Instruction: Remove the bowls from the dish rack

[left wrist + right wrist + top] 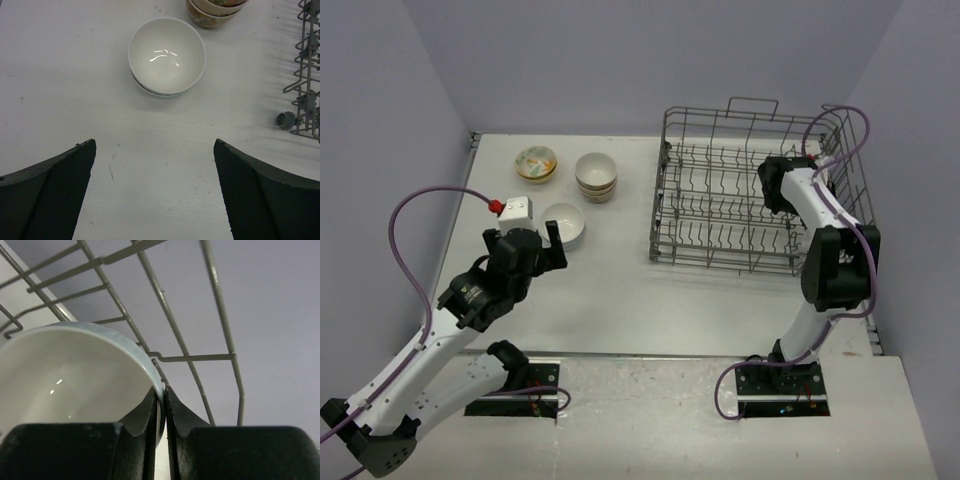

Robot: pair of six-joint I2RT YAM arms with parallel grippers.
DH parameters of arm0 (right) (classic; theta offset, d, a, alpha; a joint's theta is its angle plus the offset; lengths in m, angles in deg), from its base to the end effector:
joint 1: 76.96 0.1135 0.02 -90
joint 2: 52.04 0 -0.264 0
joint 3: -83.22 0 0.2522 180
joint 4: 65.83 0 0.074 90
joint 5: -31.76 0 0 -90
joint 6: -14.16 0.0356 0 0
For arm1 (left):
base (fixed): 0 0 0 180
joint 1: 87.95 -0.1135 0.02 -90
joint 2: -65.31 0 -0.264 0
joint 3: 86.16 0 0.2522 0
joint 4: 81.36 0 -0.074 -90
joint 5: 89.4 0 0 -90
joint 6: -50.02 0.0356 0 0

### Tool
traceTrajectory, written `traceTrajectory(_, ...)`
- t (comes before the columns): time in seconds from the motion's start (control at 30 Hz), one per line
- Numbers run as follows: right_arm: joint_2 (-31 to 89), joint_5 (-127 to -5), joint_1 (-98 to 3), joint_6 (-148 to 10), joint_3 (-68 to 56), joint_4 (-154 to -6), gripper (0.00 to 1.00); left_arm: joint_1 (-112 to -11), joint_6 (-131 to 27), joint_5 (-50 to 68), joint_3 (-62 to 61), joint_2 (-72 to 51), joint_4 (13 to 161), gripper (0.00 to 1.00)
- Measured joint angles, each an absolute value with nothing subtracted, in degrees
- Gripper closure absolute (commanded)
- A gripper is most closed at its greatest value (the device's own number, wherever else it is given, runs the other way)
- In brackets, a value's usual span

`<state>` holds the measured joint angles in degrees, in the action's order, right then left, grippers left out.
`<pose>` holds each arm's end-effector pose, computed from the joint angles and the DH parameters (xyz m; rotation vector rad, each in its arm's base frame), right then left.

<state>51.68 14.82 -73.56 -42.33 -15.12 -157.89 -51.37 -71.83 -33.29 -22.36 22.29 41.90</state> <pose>0.3242 -0.0149 0.2627 0.4944 2.2679 -1.6769 0.1296 -0.0714 0.3223 -0.2344 2.0675 -0.0716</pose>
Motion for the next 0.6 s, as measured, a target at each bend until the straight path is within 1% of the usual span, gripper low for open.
traceTrajectory(0.3, 48.73, 17.27, -72.51, -42.24, -16.25, -157.21, 1.00, -51.37, -71.83, -33.29, -22.36, 22.70, 41.92, 0.00)
traceTrajectory(0.43, 46.81, 17.53, -71.44, -42.92, -20.08, -157.21, 1.00, -51.37, -71.83, -33.29, -22.36, 22.68, 41.92, 0.00)
traceTrajectory(0.6, 46.22, 18.17, -69.19, -45.32, -27.99, -157.41, 1.00, -51.46, -71.88, -34.14, -22.36, 22.68, 41.92, 0.00)
